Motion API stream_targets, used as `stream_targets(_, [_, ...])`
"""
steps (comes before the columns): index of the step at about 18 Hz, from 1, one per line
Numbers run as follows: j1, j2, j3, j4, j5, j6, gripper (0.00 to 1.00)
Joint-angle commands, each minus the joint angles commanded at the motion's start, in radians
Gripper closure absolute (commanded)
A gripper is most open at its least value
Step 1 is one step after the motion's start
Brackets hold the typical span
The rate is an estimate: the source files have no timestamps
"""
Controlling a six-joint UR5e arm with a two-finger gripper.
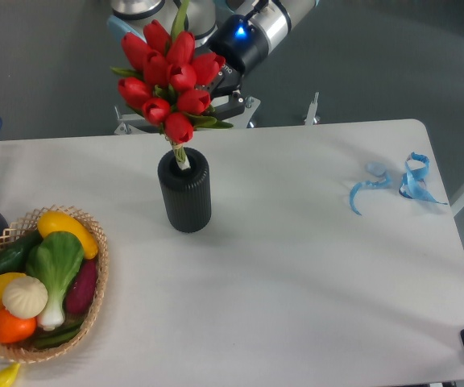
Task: Insert the flowers into the vase
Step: 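Lower the tulip stems down into the black vase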
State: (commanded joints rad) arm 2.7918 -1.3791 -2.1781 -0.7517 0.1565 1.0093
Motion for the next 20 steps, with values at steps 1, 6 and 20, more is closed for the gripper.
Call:
stream_targets(1, [0.000, 0.008, -0.018, 0.000, 0.000, 0.017, 0.96])
stream_targets(6, [0.000, 0.037, -0.091, 0.002, 0.002, 0.095, 0.95])
stream_targets(20, [0.087, 0.038, -0.235, 0.000, 0.012, 0.282, 0.87])
